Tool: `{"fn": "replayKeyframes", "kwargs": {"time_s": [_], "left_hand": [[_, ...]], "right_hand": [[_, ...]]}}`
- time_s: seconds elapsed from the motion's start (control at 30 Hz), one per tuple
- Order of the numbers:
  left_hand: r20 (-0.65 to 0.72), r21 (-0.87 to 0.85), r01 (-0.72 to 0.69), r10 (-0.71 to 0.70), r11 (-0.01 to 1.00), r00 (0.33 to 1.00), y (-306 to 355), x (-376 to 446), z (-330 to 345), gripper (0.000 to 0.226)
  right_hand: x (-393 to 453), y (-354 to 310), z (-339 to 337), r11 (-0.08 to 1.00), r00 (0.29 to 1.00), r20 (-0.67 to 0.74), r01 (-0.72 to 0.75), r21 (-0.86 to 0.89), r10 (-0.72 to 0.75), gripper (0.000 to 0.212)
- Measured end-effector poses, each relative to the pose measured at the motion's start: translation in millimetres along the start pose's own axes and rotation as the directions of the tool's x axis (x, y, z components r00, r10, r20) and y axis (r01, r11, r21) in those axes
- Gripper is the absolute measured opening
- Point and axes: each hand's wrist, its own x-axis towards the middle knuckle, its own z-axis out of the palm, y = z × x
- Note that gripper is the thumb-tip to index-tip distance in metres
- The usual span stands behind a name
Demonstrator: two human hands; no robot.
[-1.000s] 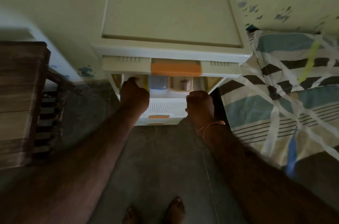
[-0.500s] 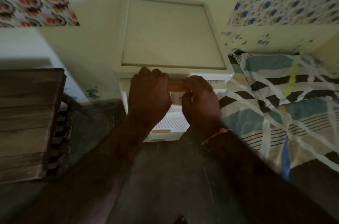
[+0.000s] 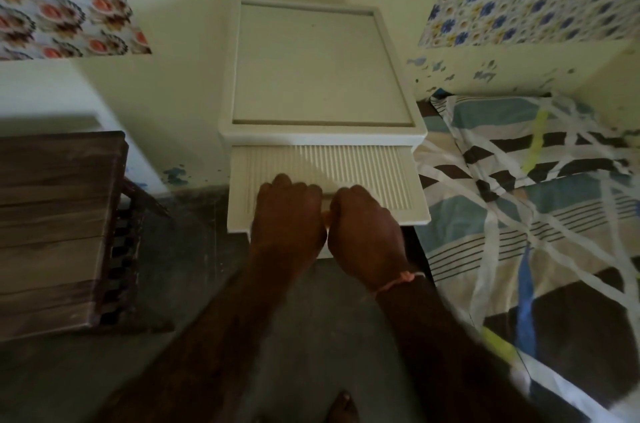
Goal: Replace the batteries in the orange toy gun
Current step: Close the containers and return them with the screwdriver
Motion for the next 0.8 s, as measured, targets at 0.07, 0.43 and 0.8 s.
{"fn": "replayKeyframes", "kwargs": {"time_s": [0.07,0.43,0.8], "left_hand": [[-0.028,-0.007,-0.041,0.041,0.999,0.999,3,-17,5,0.015],[-0.079,-0.114,-0.144,0.135,0.983,0.988,10,-68,57,0.025],[-0.098,-0.002,-0.096,0.096,0.995,0.991,10,-70,61,0.019]], "right_hand": [[-13,1,-1,1.000,0.999,0.053,-0.011,-0.014,0.011,0.006],[-47,11,24,0.992,0.980,0.192,-0.031,-0.121,0.054,0.013],[-39,8,35,0.991,0.985,0.157,-0.056,-0.123,0.075,0.009]]}}
